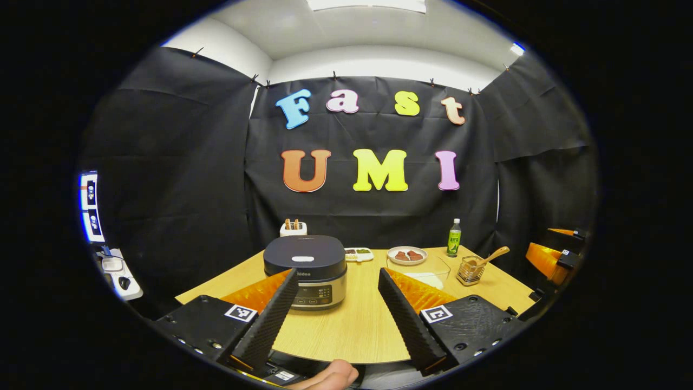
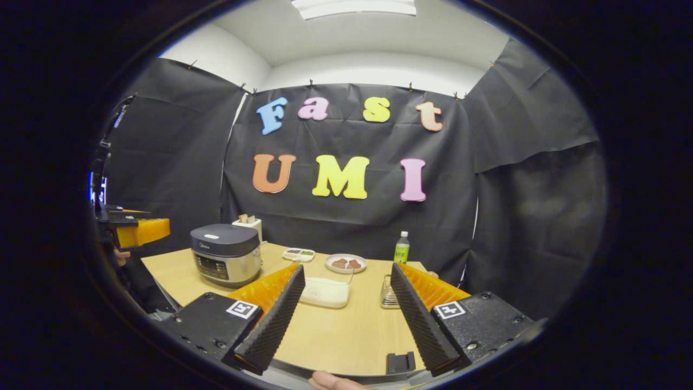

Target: Close the left gripper, press the button to open the rice cooker; take a wooden spoon from the chopstick holder with the right hand, scoop a spoonful of rice and pour it into the rice cooker, then put the wooden spoon back into the chopstick holder.

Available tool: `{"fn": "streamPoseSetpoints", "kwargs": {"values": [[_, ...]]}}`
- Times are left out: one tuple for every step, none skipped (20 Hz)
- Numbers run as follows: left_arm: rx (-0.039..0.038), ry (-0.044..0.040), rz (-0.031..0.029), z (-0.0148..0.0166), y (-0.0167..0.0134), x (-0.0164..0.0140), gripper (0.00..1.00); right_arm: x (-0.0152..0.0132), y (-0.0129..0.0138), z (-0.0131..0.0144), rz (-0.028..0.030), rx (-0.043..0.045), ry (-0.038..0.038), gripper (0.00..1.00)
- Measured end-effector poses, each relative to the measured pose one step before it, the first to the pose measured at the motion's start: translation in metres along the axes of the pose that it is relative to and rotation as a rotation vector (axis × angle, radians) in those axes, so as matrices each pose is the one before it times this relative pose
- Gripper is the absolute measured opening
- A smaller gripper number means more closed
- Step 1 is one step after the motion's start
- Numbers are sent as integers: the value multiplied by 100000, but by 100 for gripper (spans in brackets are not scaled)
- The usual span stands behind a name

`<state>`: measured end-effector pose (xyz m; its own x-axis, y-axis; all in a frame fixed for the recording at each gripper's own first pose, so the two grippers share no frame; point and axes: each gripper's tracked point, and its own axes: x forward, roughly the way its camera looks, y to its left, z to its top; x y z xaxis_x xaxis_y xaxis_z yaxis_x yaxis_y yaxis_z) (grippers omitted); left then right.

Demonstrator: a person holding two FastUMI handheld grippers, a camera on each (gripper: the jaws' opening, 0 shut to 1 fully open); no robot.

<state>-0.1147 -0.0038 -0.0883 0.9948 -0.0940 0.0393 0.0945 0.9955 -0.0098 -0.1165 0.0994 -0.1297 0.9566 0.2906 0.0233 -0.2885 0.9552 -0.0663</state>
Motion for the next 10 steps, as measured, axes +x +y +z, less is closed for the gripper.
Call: {"fn": "streamPoseSetpoints", "kwargs": {"values": [[700, 307, -1404, 28, -625, -232, 95, 29, -181, -80, -383, 196, 304, 100], [1029, -232, -388, 89, -112, -39, 95, -40, -234, -6, -739, -1, 146, 100], [864, -554, 72, 212, -50, -187, 94, -8, -218, 27, -694, 9, 89, 100], [585, -628, -85, 247, -65, -27, 94, -40, -30, 48, -244, 200, -94, 100], [248, 287, -314, -31, -90, 46, 94, -31, 119, -36, 122, -63, 119, 100], [96, 438, -142, -369, 6, -41, 94, -71, 105, 45, 214, -3, 15, 100], [22, 423, 329, -144, 116, 15, 94, 16, 109, 9, 212, 168, 18, 100], [-41, 159, 530, -94, 233, -116, 94, -84, 143, -48, 317, 179, -8, 100], [-516, 201, 607, -68, 259, -2, 94, 14, 131, 3, 359, 16, 15, 100], [-982, 673, -77, -145, 71, 16, 94, 10, 139, 4, 439, -198, 177, 100]]}}
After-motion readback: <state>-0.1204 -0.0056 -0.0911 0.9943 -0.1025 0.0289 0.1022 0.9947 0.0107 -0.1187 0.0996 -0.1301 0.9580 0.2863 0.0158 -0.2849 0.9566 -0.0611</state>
